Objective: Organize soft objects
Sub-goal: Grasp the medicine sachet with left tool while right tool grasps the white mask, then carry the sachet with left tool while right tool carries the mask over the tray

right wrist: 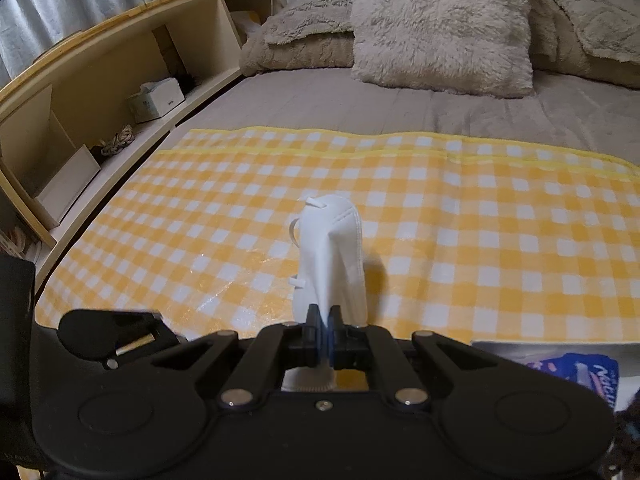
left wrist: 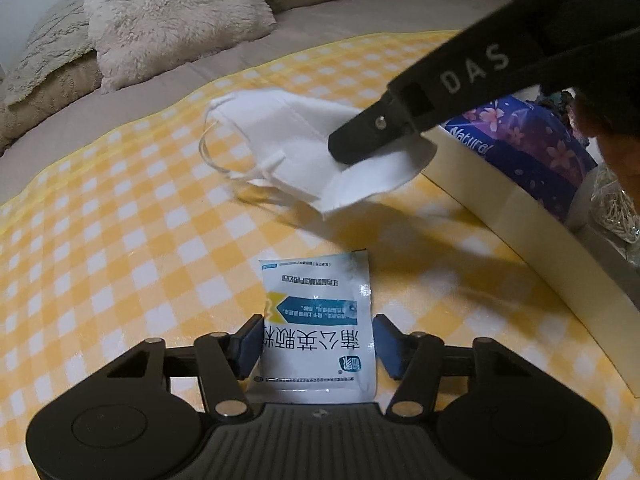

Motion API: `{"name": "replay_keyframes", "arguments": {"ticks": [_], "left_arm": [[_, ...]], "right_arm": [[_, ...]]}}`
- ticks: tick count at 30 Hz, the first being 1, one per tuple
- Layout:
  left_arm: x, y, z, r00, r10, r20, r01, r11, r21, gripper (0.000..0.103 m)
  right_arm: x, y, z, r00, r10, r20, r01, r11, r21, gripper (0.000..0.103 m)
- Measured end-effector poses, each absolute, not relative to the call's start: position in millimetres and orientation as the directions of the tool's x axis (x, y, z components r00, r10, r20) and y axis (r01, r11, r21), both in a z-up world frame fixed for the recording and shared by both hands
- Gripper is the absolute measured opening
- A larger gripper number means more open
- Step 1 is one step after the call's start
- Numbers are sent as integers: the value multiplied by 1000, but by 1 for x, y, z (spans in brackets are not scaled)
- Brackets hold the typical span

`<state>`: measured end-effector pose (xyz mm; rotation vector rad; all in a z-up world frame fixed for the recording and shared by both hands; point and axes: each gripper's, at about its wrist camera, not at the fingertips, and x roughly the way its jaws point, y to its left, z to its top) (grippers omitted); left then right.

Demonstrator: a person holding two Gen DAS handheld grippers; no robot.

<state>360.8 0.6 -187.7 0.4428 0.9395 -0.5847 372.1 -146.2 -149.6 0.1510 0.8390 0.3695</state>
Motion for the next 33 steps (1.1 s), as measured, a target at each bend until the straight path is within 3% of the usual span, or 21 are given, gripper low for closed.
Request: {"name": "replay_keyframes", "arguments": {"ticks": [16, 33], "left_arm": [[327, 5, -122, 606, -264, -750, 458, 887, 58, 49], [271, 0, -50, 712, -314, -628, 364, 930, -52, 48]], "right_arm": [[326, -169, -107, 670, 359, -649, -260, 933, 248, 4], [251, -234, -48, 774, 329, -541, -246, 944, 221, 4]]}}
